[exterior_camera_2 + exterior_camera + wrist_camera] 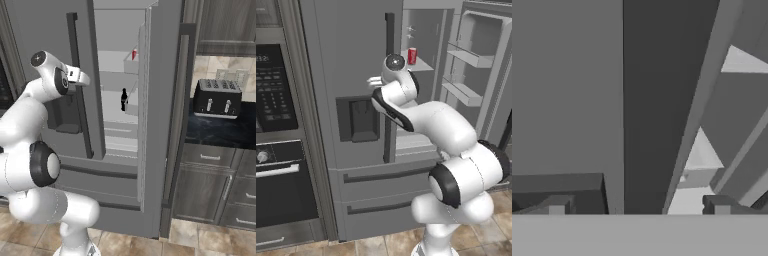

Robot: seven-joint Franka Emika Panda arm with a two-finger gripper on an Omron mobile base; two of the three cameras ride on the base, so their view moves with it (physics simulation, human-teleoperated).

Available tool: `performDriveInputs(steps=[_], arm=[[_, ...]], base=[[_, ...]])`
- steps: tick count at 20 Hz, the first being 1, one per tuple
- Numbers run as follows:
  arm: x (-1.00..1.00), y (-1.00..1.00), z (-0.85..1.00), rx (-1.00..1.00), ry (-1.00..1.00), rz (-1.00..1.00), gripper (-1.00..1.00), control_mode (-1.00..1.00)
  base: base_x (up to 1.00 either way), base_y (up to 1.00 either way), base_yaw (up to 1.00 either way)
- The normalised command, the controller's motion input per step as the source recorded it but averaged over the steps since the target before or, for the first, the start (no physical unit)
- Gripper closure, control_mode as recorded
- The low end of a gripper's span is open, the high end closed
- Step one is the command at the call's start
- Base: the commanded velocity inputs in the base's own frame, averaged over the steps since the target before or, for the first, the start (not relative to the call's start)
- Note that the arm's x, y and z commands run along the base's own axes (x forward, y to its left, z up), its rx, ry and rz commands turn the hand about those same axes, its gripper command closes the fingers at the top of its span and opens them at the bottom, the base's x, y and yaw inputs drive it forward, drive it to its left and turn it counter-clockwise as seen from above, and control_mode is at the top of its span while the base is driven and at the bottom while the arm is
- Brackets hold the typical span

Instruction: Open the fridge, grab two sodas, and place both sodas inside the bowl with ice on the dining counter.

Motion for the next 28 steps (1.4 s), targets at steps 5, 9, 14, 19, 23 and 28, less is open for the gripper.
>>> performDriveInputs(steps=[5,9,14,19,23,28], arm=[[0.34,0.17,0.05,0.00,-0.01,0.00,-1.00,-1.00],[0.35,0.00,0.00,0.00,-0.05,0.00,-1.00,-1.00],[0.39,0.00,0.00,0.00,-0.04,0.00,1.00,-1.00],[0.38,-0.01,-0.02,0.00,-0.02,0.00,1.00,-1.00],[0.07,-0.02,-0.09,0.02,0.08,0.00,1.00,-1.00],[-0.33,0.19,-0.03,0.02,0.00,0.01,1.00,-1.00]], base=[[0.00,0.00,0.00],[0.00,0.00,0.00],[0.00,0.00,0.00],[0.00,0.00,0.00],[0.00,0.00,0.00],[0.00,0.00,0.00]])
